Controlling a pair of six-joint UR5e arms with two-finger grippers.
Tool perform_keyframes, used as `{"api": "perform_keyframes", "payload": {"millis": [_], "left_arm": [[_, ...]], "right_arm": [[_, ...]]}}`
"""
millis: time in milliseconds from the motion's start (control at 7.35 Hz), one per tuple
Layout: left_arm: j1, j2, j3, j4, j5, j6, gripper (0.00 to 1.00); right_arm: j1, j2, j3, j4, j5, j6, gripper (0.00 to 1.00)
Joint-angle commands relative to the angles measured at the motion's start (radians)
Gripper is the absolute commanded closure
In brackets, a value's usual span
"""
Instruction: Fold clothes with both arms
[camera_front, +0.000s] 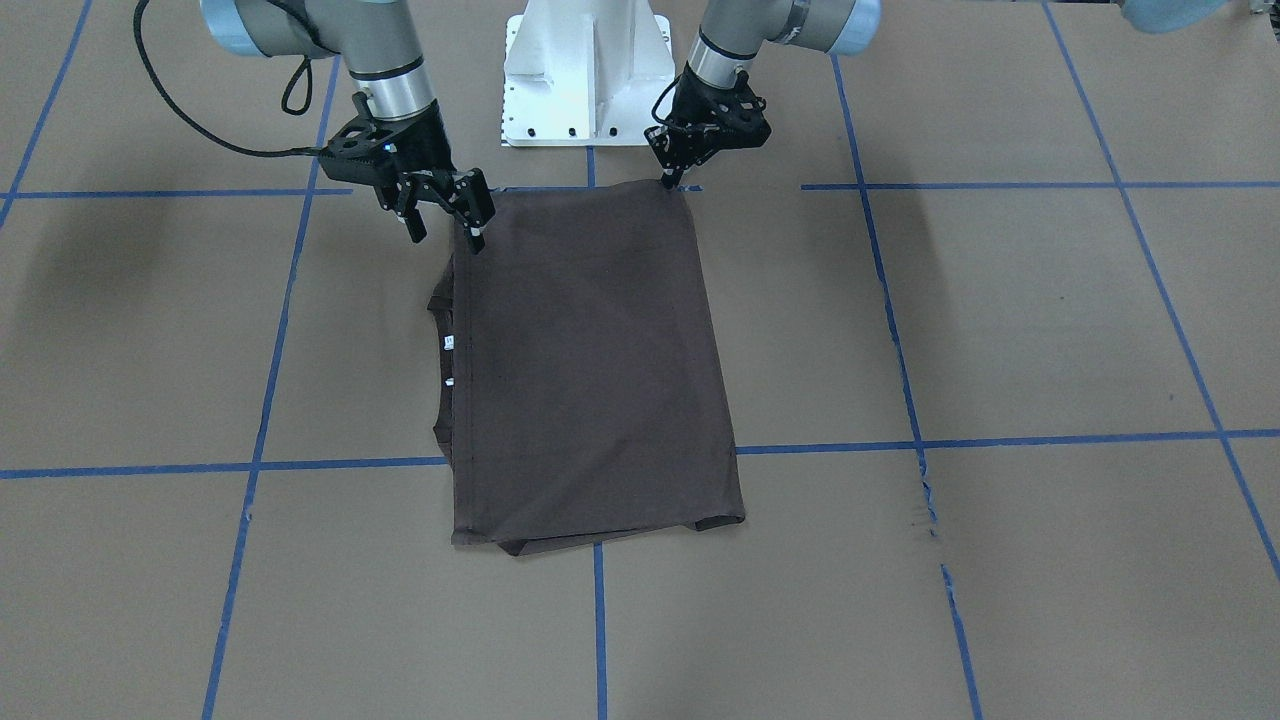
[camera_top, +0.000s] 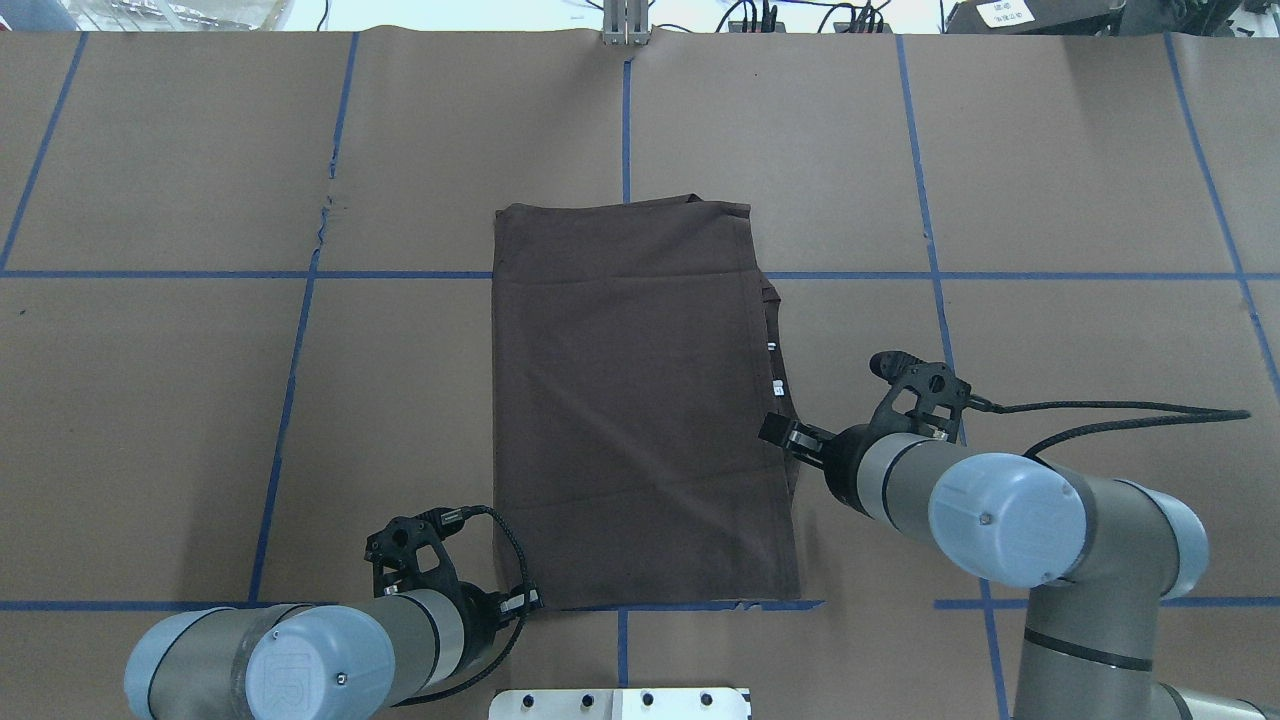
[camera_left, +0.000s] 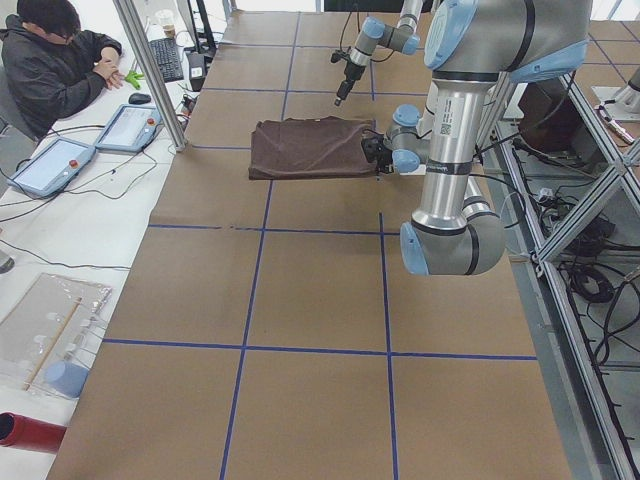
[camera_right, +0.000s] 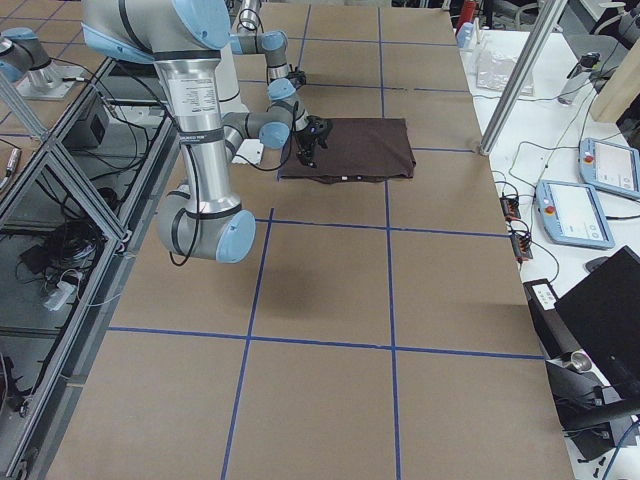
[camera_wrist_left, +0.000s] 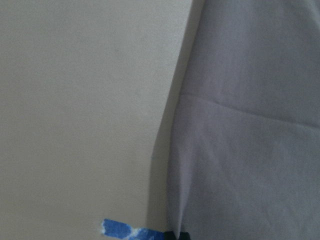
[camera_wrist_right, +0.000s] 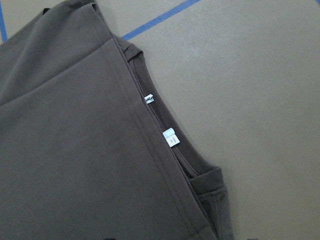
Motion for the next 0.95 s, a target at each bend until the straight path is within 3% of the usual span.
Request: {"api": "perform_keyframes", "payload": {"millis": [0,816], "left_arm": [[-0.001,0.0,-0.002,0.0,-0.002,0.0,1.0],[0.0,-0.002,-0.002,-0.002,-0.002,0.0,1.0]], "right_arm": [[-0.069,0.061,-0.009,-0.178,-0.016,0.024,0.1],[-0.169,0.093,-0.063,-0.187,-0.045,0.071,0.15]]}}
